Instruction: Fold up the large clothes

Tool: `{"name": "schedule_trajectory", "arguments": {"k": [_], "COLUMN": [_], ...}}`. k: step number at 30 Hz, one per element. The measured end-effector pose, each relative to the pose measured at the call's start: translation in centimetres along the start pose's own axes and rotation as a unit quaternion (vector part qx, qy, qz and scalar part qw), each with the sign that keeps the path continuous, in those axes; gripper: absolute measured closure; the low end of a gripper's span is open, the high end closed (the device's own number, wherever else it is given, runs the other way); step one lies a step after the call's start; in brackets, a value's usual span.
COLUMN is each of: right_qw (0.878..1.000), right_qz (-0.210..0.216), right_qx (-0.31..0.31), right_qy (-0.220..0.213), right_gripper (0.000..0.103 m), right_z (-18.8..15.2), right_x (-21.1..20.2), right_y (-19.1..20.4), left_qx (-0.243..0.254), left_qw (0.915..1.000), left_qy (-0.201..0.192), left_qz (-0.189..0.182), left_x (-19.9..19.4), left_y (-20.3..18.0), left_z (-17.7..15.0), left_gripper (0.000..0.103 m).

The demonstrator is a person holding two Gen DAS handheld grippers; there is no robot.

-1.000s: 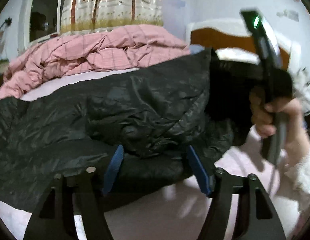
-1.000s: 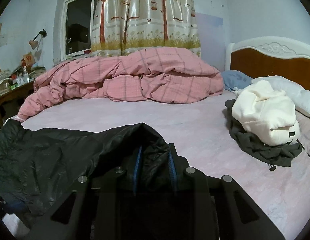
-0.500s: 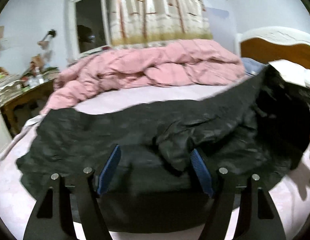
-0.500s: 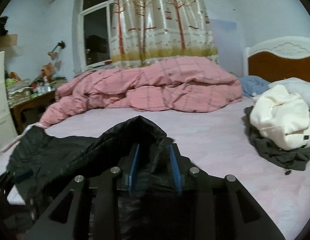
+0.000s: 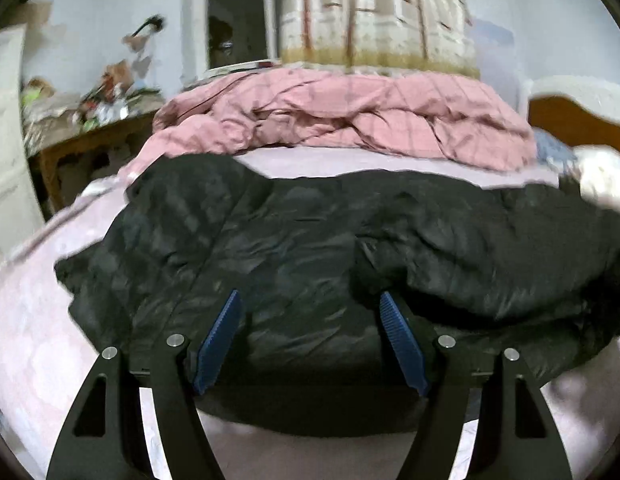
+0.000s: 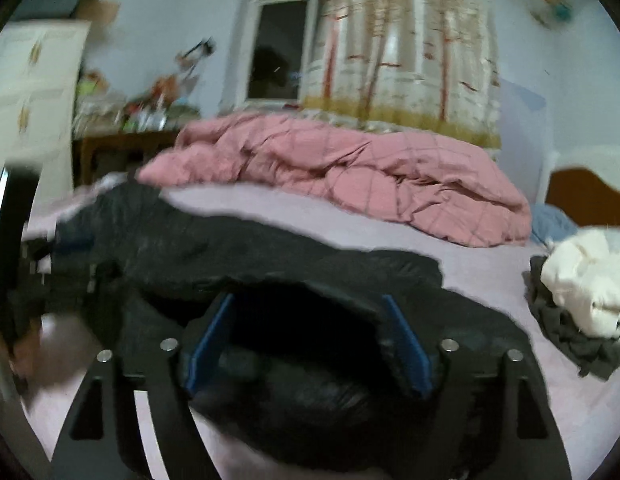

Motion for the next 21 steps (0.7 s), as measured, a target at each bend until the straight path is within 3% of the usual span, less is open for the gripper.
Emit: {"name": "schedule_trajectory", "arguments": {"k": [3,7,12,15,18,21], "right_qw": [0.998,0.995,0.998,0.996,0.99,0.982], "right_qz": [0.068,0.095,0.024,-0.025,-0.101,-0.124], "right_qx": [0.004,0.032,0.063,0.076,0.063,0.068], "right_qy": [0.017,0.005,-0.002,0.027,0.08,0.123], "right_gripper": [0.026,0.026,0.026,0.026,0.026,0.026], "right_z": [-1.3,-1.0,-0.6,-1.5,-3.2,-4.8], "right_x": [-0.3,-0.8,-0.1,1.2,2.9,4.1], "right_y": [3.0,3.2,0.2,-1.7,-3.5,-4.7], "left_qx": [-0.048,-0.09,-0.119,-0.138,-0.145,-0.131], "left_qw": [0.9988,0.9914,0.9876,0.9757,0.966,0.9716], "left_qy": [-0.009,0.018,-0.006,0.021,0.055,0.061], "left_qz": [-0.01,-0.094,-0.103,-0.169,-0.207,-0.187], "left_x": [-0.7,-0.8,-1.2,-0.1,1.2,2.0], "left_y": [2.5,2.6,2.5,0.5,-1.7,-3.1], "left_z": [-0.8,-1.2,0.5,1.1,1.0,1.0], "left_gripper": [0.034,0.034,0.039,0.039,0.039,0.039]}}
Point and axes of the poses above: each gripper's, at about its wrist camera, not at the fingertips, and x roughly the way its jaws point, y to its left, z to its top, the point moved 10 cm from there along x, roughly the way its jaws point, and after that the axes turned 3 degrees about y, right-handed, at the moved point
